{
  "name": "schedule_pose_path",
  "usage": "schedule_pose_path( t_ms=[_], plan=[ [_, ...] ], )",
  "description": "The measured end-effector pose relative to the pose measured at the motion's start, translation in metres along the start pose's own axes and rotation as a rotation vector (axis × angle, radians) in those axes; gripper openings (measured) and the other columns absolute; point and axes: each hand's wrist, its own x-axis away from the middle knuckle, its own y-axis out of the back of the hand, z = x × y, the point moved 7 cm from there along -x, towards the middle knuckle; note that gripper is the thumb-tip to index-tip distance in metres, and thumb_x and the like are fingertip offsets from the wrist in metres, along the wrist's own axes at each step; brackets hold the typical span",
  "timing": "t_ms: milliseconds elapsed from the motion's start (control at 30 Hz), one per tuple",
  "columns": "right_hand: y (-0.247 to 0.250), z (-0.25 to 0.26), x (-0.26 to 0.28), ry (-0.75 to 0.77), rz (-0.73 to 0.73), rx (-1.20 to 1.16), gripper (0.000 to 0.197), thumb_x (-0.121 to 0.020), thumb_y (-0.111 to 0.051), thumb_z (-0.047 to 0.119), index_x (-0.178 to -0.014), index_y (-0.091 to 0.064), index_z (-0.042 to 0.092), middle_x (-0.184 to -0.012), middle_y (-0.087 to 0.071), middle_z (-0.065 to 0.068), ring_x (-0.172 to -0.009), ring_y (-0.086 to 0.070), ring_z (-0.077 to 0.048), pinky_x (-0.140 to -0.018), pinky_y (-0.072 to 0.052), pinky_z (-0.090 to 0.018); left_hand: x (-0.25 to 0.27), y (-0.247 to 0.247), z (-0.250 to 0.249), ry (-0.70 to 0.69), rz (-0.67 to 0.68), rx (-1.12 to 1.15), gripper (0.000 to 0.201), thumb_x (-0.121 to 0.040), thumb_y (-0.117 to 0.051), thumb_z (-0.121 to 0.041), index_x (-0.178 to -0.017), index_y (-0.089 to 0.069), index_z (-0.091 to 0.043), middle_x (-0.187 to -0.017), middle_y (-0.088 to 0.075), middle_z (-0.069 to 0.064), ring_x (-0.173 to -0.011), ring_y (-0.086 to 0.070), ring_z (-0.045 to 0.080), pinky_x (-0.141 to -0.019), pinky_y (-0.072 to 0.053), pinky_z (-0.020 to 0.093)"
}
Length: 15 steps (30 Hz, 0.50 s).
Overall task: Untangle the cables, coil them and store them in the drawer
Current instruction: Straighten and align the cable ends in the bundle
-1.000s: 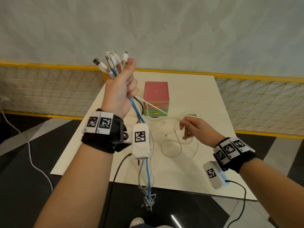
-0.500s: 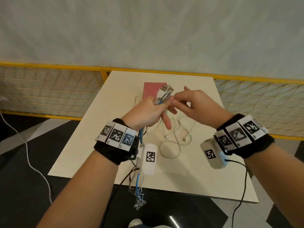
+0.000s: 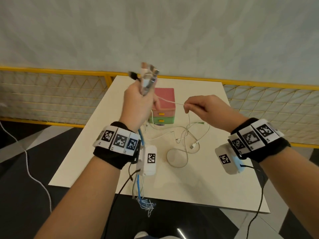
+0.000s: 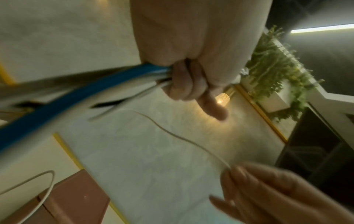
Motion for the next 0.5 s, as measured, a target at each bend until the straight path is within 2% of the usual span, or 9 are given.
schedule_pose_path(
  t_ms=[100, 133, 167, 200, 267, 333, 367, 433, 500],
  plan=[
    [0.007, 0.022, -0.008, 0.108, -0.05, 0.064, 0.017, -0.096, -0.052, 0.024, -0.087, -0.065, 0.018, -0.056, -0.047, 0.017, -0.057, -0.05, 0.003, -0.052, -0.033, -0.013, 0.012, -0.038, -0.007, 0.007, 0.358, -0.165, 0.047, -0.102, -0.045, -0.036, -0.066, -0.064, -0.013, -0.047, -0.062, 0.001, -0.041, -0.051, 0.0, -0.051, -0.042, 0.014],
    [0.009, 0.025, -0.01, 0.122, -0.055, 0.073, 0.014, -0.096, -0.053, 0.023, -0.089, -0.064, 0.021, -0.057, -0.046, 0.019, -0.059, -0.051, 0.005, -0.052, -0.032, -0.013, 0.014, -0.042, -0.005, 0.016, 0.409, -0.192, 0.048, -0.102, -0.046, -0.038, -0.062, -0.06, -0.015, -0.045, -0.06, 0.0, -0.04, -0.05, 0.0, -0.049, -0.039, 0.013],
    [0.01, 0.022, -0.012, 0.112, -0.046, 0.059, 0.014, -0.096, -0.052, 0.024, -0.088, -0.063, 0.023, -0.061, -0.05, 0.018, -0.06, -0.052, 0.003, -0.054, -0.035, -0.016, 0.012, -0.039, -0.004, 0.019, 0.397, -0.204, 0.046, -0.101, -0.047, -0.037, -0.061, -0.057, -0.017, -0.045, -0.057, -0.001, -0.039, -0.049, 0.001, -0.048, -0.038, 0.014],
    [0.012, 0.015, -0.012, 0.076, -0.033, 0.019, 0.018, -0.097, -0.049, 0.026, -0.085, -0.061, 0.022, -0.067, -0.055, 0.014, -0.062, -0.054, -0.001, -0.057, -0.039, -0.019, 0.007, -0.03, -0.002, 0.027, 0.323, -0.201, 0.042, -0.1, -0.049, -0.035, -0.062, -0.055, -0.019, -0.048, -0.056, -0.002, -0.038, -0.048, 0.002, -0.047, -0.038, 0.016],
    [0.013, -0.007, -0.009, -0.035, -0.023, -0.056, 0.026, -0.099, -0.044, 0.029, -0.081, -0.06, 0.018, -0.073, -0.06, 0.006, -0.063, -0.057, -0.008, -0.061, -0.041, -0.02, -0.006, 0.002, 0.005, 0.071, 0.052, -0.106, 0.036, -0.099, -0.053, -0.034, -0.065, -0.055, -0.022, -0.057, -0.055, -0.004, -0.041, -0.047, 0.006, -0.046, -0.037, 0.02],
    [0.011, -0.026, -0.006, -0.119, -0.017, -0.066, 0.029, -0.099, -0.042, 0.03, -0.082, -0.061, 0.015, -0.069, -0.057, 0.005, -0.064, -0.059, -0.013, -0.059, -0.038, -0.018, -0.013, 0.033, 0.007, 0.089, -0.167, -0.014, 0.034, -0.099, -0.052, -0.036, -0.069, -0.058, -0.02, -0.056, -0.055, -0.003, -0.042, -0.047, 0.009, -0.045, -0.038, 0.021],
    [0.009, -0.03, -0.005, -0.133, -0.006, -0.051, 0.03, -0.099, -0.042, 0.031, -0.082, -0.062, 0.014, -0.068, -0.057, 0.003, -0.063, -0.058, -0.013, -0.058, -0.036, -0.019, -0.014, 0.04, 0.006, 0.077, -0.204, -0.03, 0.033, -0.1, -0.051, -0.035, -0.074, -0.06, -0.017, -0.054, -0.056, -0.001, -0.041, -0.046, 0.007, -0.045, -0.038, 0.017],
    [0.003, -0.025, -0.007, -0.105, 0.014, -0.026, 0.03, -0.099, -0.043, 0.03, -0.082, -0.062, 0.015, -0.07, -0.059, -0.003, -0.058, -0.053, -0.012, -0.055, -0.035, -0.019, -0.013, 0.039, -0.001, 0.035, -0.173, -0.074, 0.027, -0.102, -0.048, -0.029, -0.089, -0.063, -0.011, -0.054, -0.061, 0.003, -0.039, -0.047, 0.003, -0.045, -0.037, 0.009],
    [0.001, -0.008, -0.013, -0.025, 0.016, -0.011, 0.027, -0.099, -0.045, 0.028, -0.081, -0.061, 0.015, -0.065, -0.058, 0.007, -0.055, -0.049, -0.006, -0.054, -0.034, -0.015, -0.008, 0.021, -0.01, -0.012, -0.058, -0.086, 0.02, -0.102, -0.047, -0.024, -0.09, -0.059, -0.014, -0.058, -0.063, 0.004, -0.043, -0.054, 0.003, -0.049, -0.04, 0.008]
  ],
)
